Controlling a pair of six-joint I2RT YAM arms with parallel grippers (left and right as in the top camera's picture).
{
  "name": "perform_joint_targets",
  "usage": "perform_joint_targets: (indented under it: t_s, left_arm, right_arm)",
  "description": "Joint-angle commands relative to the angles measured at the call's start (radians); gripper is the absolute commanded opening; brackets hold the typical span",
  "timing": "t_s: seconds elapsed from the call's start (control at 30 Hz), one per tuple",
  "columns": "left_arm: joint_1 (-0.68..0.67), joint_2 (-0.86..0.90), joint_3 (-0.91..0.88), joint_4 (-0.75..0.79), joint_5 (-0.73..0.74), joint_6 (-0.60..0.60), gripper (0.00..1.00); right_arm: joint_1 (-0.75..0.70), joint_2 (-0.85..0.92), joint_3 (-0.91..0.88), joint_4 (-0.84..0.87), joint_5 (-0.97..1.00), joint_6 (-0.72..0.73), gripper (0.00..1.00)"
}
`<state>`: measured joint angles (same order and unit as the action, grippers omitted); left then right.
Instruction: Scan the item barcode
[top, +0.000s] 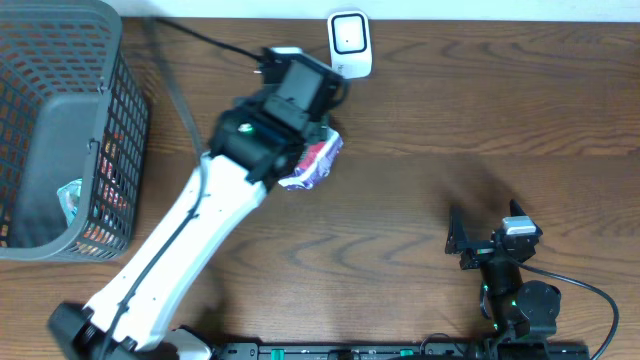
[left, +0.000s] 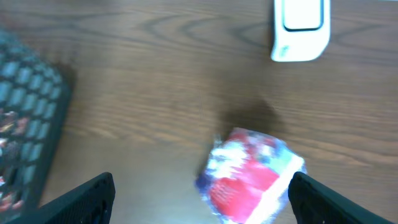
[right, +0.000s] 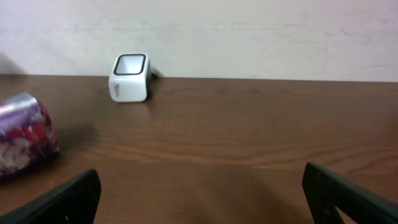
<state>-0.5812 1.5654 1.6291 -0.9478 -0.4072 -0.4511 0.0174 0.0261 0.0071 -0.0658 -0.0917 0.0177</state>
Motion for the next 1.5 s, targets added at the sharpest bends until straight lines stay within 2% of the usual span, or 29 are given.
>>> perform_joint_targets:
  t_s: [0.0, 0.1, 0.27, 0.57, 0.77, 0.9, 1.03, 1.17, 1.37, 1.47]
  left_arm:
    - [0.042, 0.003, 0.007, -0.067, 0.006, 0.006, 0.89]
    - [0.068, 0.018, -0.005, -0.105, 0.109, 0.019, 0.89]
    - [0.088, 0.067, -0.047, -0.108, 0.366, 0.1, 0.89]
    - [0.087, 0.229, -0.08, -0.158, 0.563, 0.109, 0.89]
    - [0.087, 0.307, -0.08, -0.15, 0.543, 0.243, 0.89]
    - [0.091, 0.326, -0.08, -0.123, 0.409, 0.254, 0.89]
    - [0.116, 0.326, -0.08, -0.081, 0.407, 0.264, 0.9]
    - [0.144, 0.326, -0.081, -0.055, 0.471, 0.265, 0.89]
    - [0.179, 0.343, -0.083, -0.04, 0.66, 0.303, 0.9]
    - [0.179, 0.369, -0.083, -0.037, 0.665, 0.311, 0.9]
  right_arm:
    - [-0.003, -0.002, -0.001, -0.004, 0.004, 0.011, 0.99]
    - [-0.003, -0.002, -0.001, -0.004, 0.004, 0.011, 0.99]
    - [-0.003, -0.002, -0.001, -0.004, 0.004, 0.011, 0.99]
    - [-0.003, -0.002, -0.001, -0.004, 0.004, 0.011, 0.99]
    - [-0.003, -0.002, -0.001, -0.004, 0.004, 0.011, 0.99]
    - [-0.003, -0.002, -0.001, -0.004, 0.004, 0.011, 0.99]
    - [-0.003, -0.002, -0.001, -0.004, 0.004, 0.011, 0.99]
    - [-0.003, -0.002, -0.001, -0.004, 0.004, 0.011, 0.99]
    - [-0.003, -0.002, -0.001, -0.004, 0.004, 0.011, 0.99]
    - [-0.003, -0.002, -0.001, -0.004, 0.004, 0.011, 0.99]
